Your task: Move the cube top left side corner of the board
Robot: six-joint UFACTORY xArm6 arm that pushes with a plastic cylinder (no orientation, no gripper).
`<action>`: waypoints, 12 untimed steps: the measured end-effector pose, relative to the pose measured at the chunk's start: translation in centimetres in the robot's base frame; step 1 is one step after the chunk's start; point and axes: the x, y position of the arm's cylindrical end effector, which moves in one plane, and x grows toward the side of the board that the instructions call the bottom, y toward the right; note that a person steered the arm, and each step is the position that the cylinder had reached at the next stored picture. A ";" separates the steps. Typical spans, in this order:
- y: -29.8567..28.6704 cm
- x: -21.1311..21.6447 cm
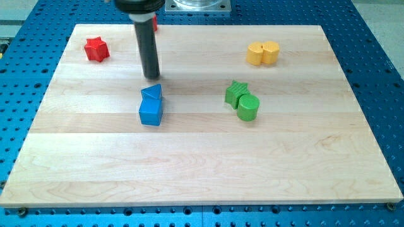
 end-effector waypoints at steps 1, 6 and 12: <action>4.1 7.2; -0.1 14.6; -17.4 6.2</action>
